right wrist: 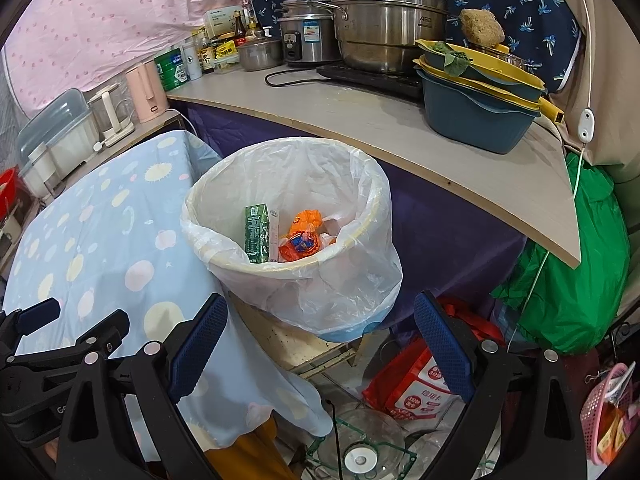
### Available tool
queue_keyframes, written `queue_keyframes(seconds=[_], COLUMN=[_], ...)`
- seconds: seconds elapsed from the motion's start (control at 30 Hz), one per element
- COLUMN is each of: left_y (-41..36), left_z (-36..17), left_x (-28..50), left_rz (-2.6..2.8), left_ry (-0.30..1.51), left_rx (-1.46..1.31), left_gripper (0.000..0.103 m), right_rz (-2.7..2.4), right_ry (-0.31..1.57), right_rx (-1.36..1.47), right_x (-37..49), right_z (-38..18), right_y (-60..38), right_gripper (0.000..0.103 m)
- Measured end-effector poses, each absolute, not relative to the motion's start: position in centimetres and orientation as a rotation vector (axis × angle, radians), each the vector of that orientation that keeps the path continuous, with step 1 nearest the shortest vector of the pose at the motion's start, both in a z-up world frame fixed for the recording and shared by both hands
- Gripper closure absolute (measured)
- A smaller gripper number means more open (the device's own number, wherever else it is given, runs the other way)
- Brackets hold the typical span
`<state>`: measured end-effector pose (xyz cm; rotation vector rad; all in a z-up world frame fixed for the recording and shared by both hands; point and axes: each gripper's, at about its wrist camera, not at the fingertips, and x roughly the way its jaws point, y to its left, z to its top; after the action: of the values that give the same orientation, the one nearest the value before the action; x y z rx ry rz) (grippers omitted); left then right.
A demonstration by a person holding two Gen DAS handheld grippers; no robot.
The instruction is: Collect trash
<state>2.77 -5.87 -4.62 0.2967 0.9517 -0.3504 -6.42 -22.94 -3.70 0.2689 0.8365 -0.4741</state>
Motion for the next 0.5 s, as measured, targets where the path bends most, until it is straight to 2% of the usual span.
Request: queue_keyframes(seconds=[0.5], left_y=[-5.97], left_z=[-4.51], left_x=[2.59], left_rz=[-0.354], left_ry=[0.956], left_rx=[0.294], left_gripper=[0.013], right_rz=[-0.473], right_ry=[0.841], right_rx=[0.266], right_x=[-6.48], right_z=[-3.83], right_y=[-22.76], right_gripper=[0.012])
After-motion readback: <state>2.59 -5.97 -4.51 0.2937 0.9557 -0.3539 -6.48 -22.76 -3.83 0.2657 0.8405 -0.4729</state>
